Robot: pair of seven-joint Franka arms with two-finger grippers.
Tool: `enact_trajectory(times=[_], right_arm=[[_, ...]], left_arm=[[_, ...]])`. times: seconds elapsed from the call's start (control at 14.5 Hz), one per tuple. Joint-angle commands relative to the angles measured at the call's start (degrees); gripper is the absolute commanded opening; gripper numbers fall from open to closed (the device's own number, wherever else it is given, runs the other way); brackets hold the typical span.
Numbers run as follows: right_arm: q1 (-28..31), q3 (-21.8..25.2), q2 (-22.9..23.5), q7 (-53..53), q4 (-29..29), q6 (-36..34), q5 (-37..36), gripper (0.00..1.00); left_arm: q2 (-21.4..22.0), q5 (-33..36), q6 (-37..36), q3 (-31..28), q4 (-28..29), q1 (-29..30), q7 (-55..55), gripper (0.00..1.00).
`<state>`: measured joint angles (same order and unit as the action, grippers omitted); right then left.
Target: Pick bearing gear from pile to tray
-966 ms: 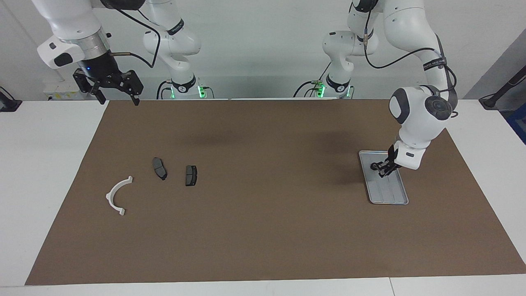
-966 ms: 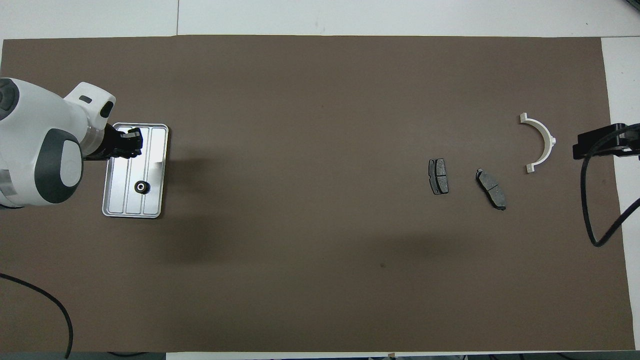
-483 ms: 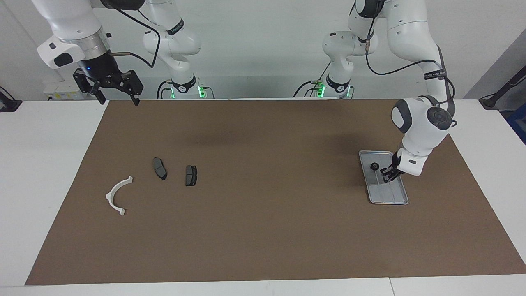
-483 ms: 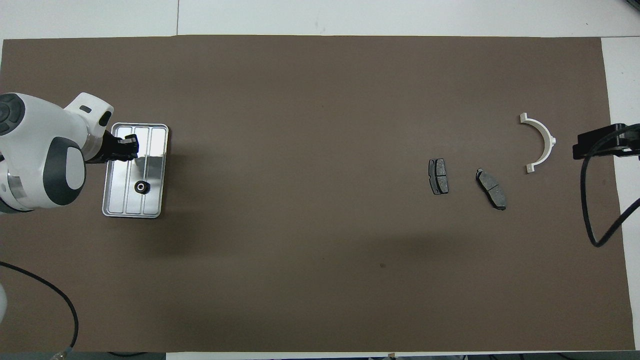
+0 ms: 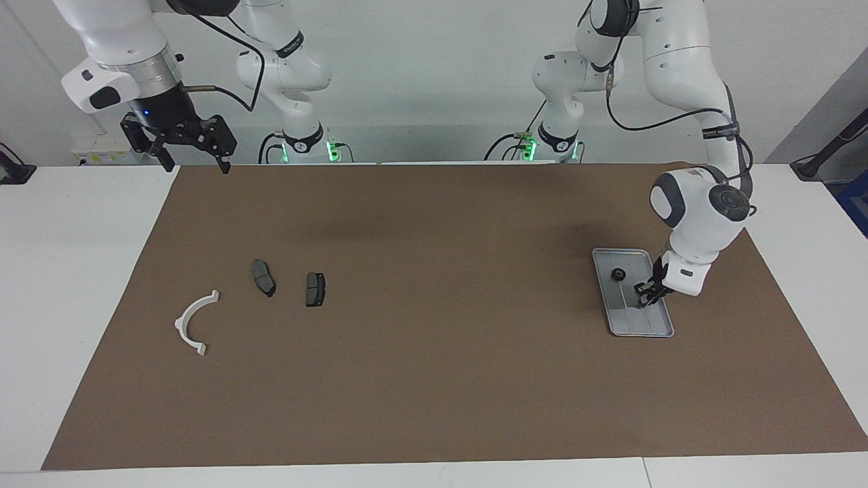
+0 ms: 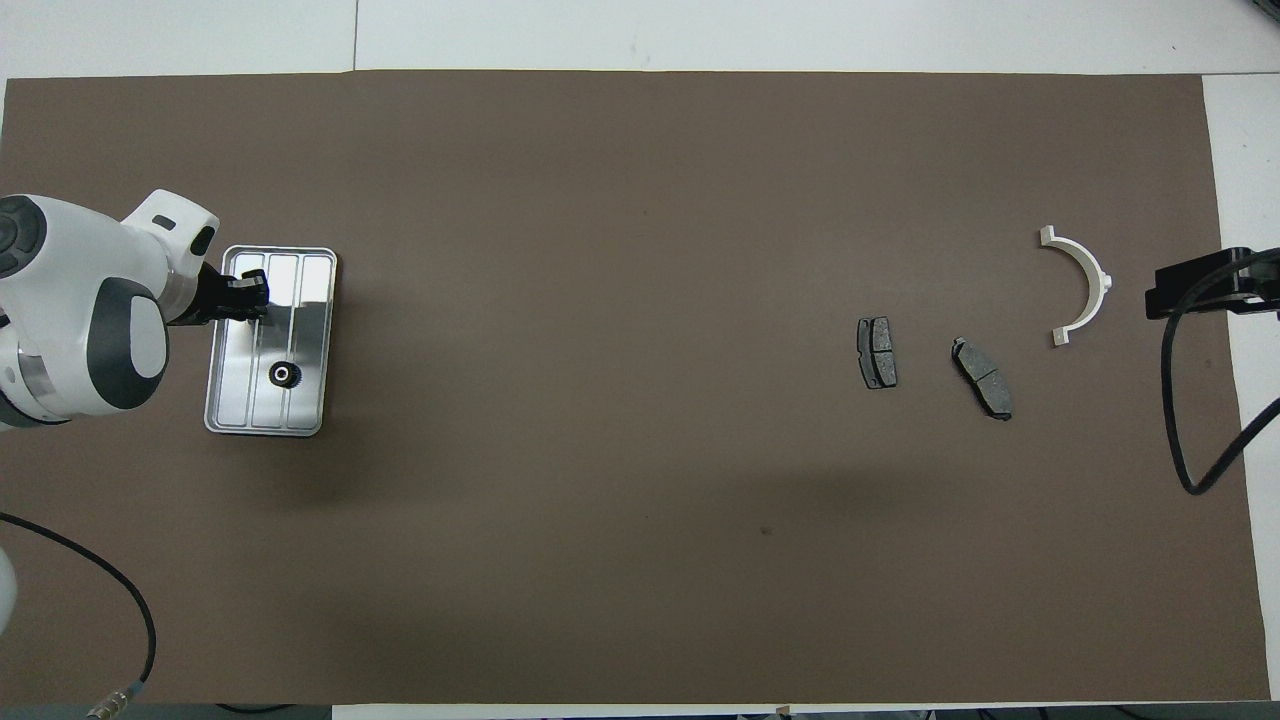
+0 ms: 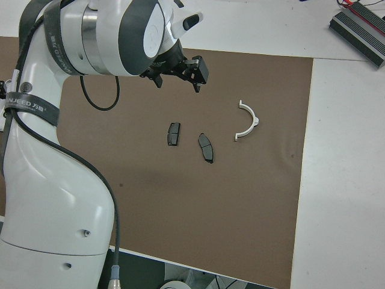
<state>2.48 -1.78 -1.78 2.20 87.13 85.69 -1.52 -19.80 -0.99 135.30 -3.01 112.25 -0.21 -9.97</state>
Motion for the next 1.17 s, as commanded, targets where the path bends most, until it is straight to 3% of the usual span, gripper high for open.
enact_trajectory(times=[0.0,0.07,0.21,0.34,0.41,0.62,1.1], right_arm=[[1.21,-0.68,-1.38,-2.29,1.55,-0.26,0.99,1.00],[1.21,-0.68,-1.38,-2.29,1.55,-0.26,0.99,1.00],[1.21,-0.68,-1.38,-2.29,1.55,-0.26,1.08,1.00],[1.21,-0.68,-1.38,-2.29,1.46,-0.26,0.99,1.00],[1.21,-0.68,-1.38,-2.29,1.46,-0.26,1.08,1.00],[1.21,-0.76,-1.38,-2.29,1.46,-0.26,1.08,1.00],[1.21,-0.68,-1.30,-2.91,1.20,-0.26,1.08,1.00]], left_arm=[[-0.41,0.81,1.72,0.46,0.69,0.39,0.65,0.00],[-0.41,0.81,1.63,0.46,0.69,0.30,0.65,0.03],[-0.41,0.81,1.55,0.46,0.69,0.39,0.65,0.48],[-0.41,0.81,0.76,0.46,0.08,0.30,0.65,0.77],[-0.41,0.81,0.06,0.46,-0.45,0.21,0.56,1.00],[2.12,0.81,-8.00,0.46,-4.83,0.74,0.56,1.00],[16.01,0.72,-28.48,0.28,-8.53,1.18,0.56,1.00]])
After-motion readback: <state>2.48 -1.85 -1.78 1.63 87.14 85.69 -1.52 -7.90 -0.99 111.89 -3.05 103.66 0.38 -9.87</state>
